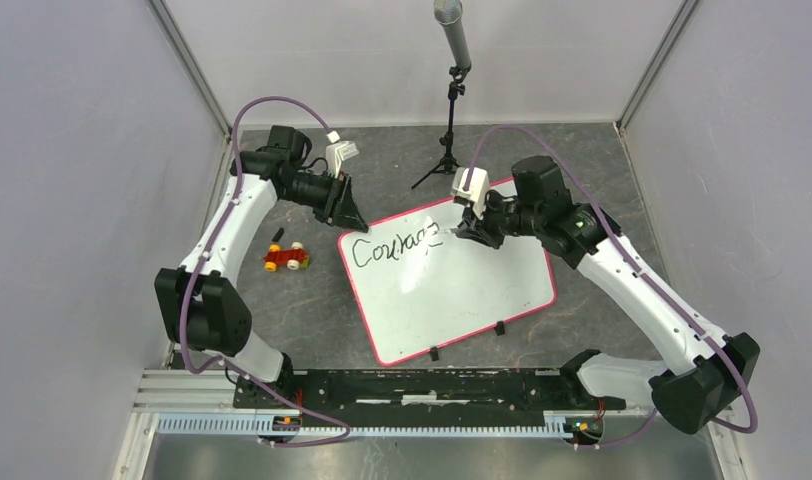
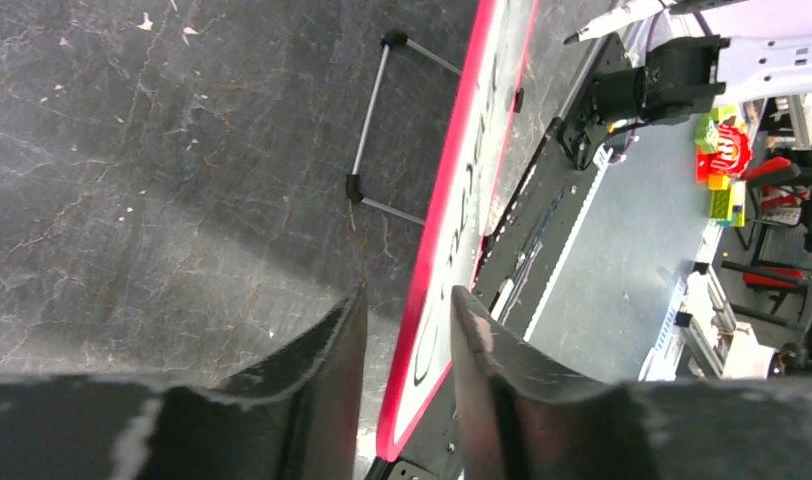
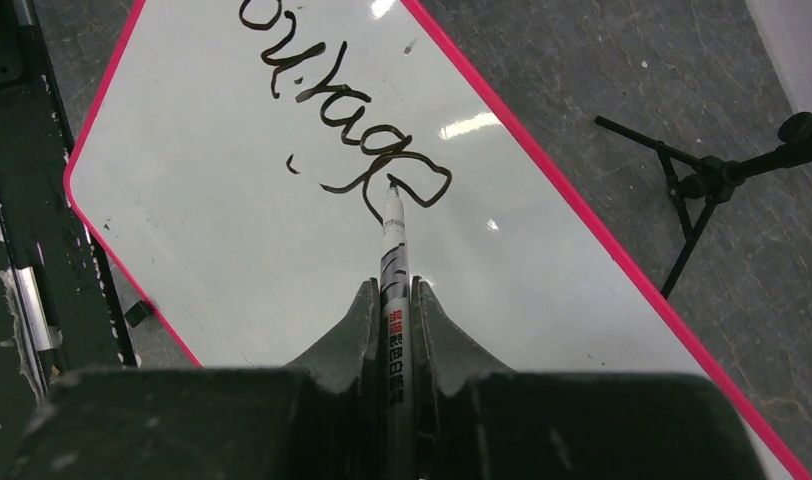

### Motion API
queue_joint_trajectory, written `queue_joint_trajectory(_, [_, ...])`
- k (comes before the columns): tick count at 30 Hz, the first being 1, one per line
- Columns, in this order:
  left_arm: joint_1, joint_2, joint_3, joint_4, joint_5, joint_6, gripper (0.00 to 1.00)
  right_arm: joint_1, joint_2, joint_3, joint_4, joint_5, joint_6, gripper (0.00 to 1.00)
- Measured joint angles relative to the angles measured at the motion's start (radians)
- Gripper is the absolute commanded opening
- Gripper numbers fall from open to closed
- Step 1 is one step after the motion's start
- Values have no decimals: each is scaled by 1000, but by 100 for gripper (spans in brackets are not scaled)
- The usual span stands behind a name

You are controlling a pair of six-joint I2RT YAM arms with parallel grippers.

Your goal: Write a sentence on the whiteboard

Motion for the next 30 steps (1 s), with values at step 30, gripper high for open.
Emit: queue_joint_trajectory(30, [32, -69, -105, -1, 61, 0, 40, -97, -35, -66, 47, 2, 19, 0])
